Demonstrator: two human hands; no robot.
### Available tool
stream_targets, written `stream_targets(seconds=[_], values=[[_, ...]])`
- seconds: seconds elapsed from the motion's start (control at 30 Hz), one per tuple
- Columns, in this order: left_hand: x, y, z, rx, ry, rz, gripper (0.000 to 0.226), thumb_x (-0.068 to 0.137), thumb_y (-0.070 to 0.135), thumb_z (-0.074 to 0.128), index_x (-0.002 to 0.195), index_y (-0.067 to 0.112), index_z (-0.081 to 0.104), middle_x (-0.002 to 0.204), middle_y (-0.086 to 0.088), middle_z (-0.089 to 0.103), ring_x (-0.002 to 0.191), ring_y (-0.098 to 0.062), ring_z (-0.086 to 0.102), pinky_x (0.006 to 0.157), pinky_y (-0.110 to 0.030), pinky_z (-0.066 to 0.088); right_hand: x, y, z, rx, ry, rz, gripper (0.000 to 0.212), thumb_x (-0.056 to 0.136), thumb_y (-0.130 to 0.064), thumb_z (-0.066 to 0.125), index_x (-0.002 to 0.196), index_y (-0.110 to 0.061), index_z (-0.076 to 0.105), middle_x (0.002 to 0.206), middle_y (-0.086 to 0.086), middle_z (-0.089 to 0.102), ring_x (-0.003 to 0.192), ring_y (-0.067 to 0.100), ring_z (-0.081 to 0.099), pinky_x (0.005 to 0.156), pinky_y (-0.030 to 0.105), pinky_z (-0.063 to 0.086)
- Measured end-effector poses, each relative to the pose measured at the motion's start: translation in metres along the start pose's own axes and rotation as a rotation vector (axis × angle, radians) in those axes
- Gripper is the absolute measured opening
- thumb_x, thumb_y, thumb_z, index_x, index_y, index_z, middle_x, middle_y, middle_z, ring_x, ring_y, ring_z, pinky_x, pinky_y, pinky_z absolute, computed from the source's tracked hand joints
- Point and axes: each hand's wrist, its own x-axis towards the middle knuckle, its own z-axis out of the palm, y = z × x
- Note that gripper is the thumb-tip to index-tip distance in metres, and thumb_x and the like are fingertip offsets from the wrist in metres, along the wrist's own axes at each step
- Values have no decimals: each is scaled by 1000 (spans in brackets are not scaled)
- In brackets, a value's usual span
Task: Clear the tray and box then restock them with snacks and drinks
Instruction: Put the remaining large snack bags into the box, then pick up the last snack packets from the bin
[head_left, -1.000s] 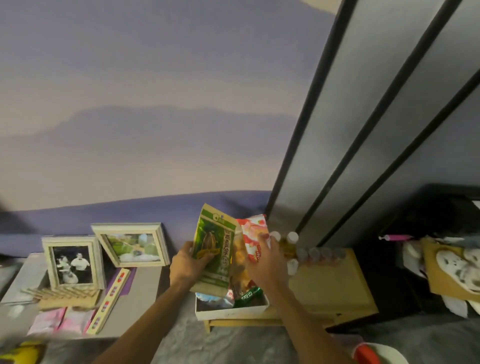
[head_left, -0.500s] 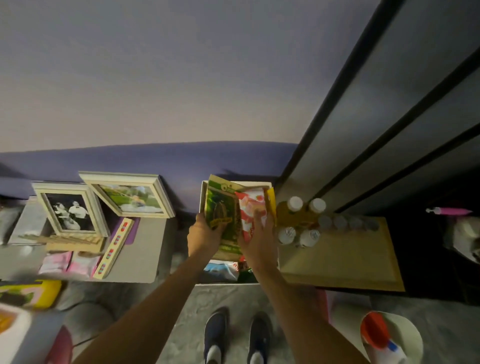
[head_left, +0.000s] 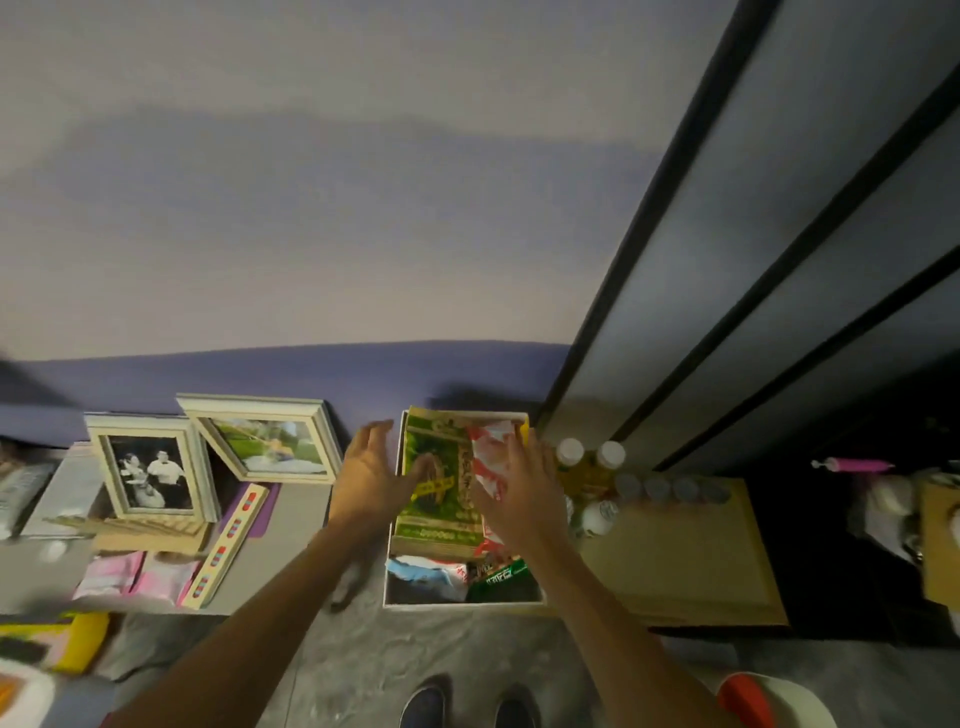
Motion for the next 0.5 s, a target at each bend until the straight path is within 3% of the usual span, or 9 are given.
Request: stream_targets(seconds=[0.13,0.23,0.37,0.5], values=[[1,26,-70,176,35,156,103,85,89,37,163,24,27,171,-6,25,156,-31,27,124,-56,31,8,-24,-85,-28,2,-8,102,96,-81,42,171,-20,10,179,7,2,164,33,4,129,50,16],[-8,45,-122,239,80,262,108,81,92,31,166,25,20,174,-4,18,160,-26,15,128,-54,18,10,-44,-149,-46,-6,-41,107,95,-79,49,171,-19,2,179,7,-5,164,33,4,129,51,20],[-32,68,-184,219,131,332,107,81,91,41,165,30,18,172,-4,23,154,-31,31,122,-53,36,-2,-73,-217,-54,54,-92,108,93,-80,50,171,-19,8,179,5,3,164,30,10,128,49,25],[-71,86,-228,227,210,376,101,84,88,43,164,30,25,170,-3,28,150,-30,40,119,-49,40,-22,-97,-262,-69,108,-187,108,92,-82,48,170,-17,14,178,6,10,163,28,13,128,45,26]])
